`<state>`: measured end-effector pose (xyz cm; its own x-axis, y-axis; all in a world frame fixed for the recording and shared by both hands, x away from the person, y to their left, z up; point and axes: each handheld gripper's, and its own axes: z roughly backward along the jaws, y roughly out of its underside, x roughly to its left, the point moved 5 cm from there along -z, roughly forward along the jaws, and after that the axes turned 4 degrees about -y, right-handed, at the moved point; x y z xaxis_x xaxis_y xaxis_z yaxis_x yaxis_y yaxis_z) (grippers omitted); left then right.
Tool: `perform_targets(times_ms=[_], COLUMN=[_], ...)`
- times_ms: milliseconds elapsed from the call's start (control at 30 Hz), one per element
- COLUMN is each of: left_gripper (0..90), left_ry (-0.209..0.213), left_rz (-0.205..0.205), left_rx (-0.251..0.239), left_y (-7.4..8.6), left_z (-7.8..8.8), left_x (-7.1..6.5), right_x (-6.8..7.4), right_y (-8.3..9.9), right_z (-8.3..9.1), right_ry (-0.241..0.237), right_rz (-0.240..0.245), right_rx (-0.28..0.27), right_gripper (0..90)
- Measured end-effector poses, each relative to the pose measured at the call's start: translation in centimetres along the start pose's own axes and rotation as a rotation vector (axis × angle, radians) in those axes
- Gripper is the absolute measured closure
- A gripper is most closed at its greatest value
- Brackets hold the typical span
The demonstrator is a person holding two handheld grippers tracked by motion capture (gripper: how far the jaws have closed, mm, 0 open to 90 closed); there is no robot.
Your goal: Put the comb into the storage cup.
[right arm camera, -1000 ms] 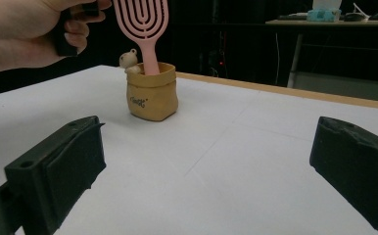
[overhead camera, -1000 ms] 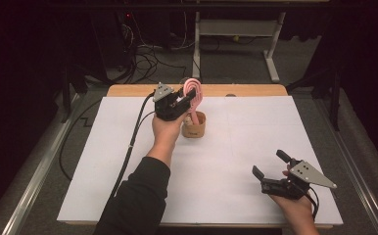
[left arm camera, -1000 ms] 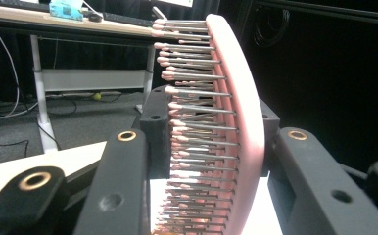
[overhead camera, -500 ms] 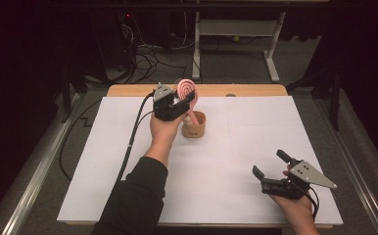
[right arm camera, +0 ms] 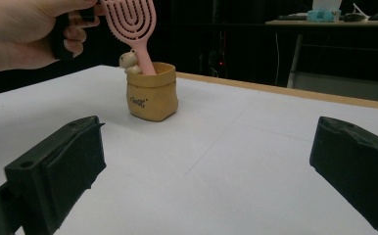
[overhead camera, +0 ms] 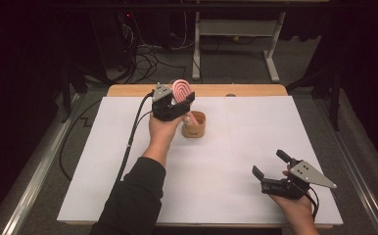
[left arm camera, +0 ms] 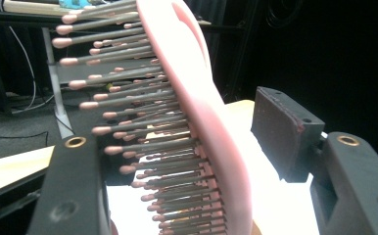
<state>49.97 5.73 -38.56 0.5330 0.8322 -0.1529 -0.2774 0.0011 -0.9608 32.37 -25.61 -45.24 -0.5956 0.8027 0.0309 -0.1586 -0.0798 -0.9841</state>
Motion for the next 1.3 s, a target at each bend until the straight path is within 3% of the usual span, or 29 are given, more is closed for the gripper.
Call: perform_targets(times_ms=[333,700,867,1300], left_gripper=[19.8,12.8,0.9,0.0], left_ry=[-0.002,-0.014,-0.025,-0.031], left_rz=[-0.004,-0.030,-0.016,-0.023], left_rx=[0.046,0.086,0.100,0.111], left_y=[0.2,0.5,0.6,1.5], left_z=[0.3,0.8,1.0,2.4], left_x=[0.8,1.5,1.9,2.7], right_x=[0.1,0.1,0.1,0.2], right_y=[0.1,0.1,0.1,0.2], right_z=[-0.1,-0.2,-0.2,-0.3], right_ry=[-0.004,-0.005,-0.006,-0.007], right_rz=[0.000,0.002,0.003,0.006], right_rx=[0.005,0.006,0.007,0.013], right_gripper=[0.4,0.4,0.4,0.4])
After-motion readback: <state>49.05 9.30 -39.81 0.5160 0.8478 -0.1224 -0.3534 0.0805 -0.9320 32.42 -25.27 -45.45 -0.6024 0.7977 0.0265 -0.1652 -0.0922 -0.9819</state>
